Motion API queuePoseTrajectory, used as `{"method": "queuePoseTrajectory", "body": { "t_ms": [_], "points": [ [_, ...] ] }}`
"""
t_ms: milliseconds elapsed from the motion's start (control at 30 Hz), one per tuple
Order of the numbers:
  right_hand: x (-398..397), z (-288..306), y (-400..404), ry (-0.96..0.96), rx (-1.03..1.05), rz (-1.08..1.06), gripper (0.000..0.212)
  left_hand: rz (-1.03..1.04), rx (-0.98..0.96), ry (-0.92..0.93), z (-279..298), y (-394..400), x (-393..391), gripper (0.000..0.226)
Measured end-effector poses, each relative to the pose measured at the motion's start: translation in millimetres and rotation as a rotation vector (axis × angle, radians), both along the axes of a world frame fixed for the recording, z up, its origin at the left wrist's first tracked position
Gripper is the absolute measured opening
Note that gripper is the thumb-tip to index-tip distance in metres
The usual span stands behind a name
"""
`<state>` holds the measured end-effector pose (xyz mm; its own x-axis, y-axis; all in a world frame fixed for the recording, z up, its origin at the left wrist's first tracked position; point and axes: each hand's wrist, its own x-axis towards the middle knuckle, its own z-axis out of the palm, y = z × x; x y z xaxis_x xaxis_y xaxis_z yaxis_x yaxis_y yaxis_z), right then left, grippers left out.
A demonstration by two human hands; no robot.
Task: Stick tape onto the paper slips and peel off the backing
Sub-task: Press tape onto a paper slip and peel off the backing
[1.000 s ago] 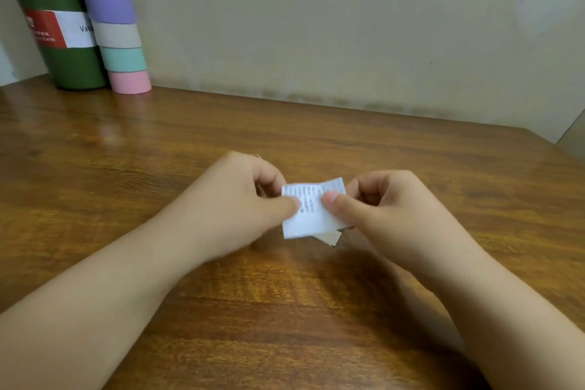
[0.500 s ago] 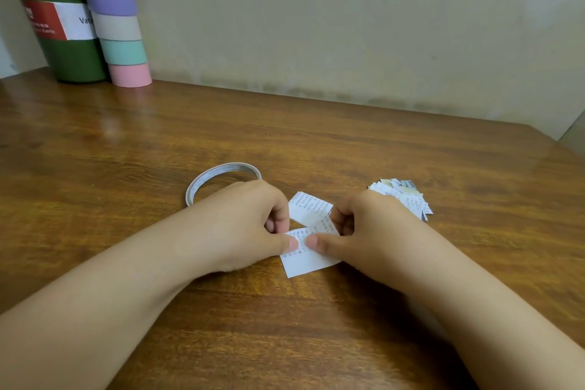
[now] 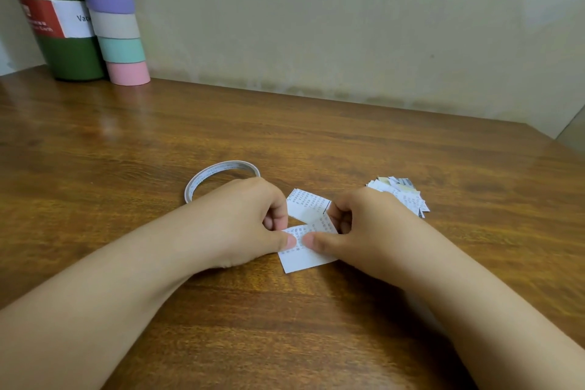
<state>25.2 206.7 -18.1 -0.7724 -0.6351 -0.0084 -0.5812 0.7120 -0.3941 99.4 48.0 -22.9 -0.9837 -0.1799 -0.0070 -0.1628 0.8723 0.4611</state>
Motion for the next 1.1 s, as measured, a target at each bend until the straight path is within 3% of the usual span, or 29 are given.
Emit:
{"method": "queuePoseTrajectory", "body": {
  "t_ms": [200,333,467,1100],
  "points": [
    [-5.5,0.1,0.5,-0.007,-0.002,0.011,0.032,0.007,0.008,-0.007,-0.1,0.3,-0.7,0.019],
    [-1.4,0.2,0.0,-0.007,0.012,0.019,0.041,0.002,0.006,-0.014,0.8,0.5,0.3,0.019],
    [-5.7,-1.2,-0.5,0.012,0.004,0.010,0.034,0.006,0.010,-0.018,0.9,0.4,-0.6,0.019],
    [-1.1,0.8,-0.4,0.020,0.026,0.040,0.042,0.005,0.004,-0.015,2.1,1.0,-0.2,0.018]
  ]
}}
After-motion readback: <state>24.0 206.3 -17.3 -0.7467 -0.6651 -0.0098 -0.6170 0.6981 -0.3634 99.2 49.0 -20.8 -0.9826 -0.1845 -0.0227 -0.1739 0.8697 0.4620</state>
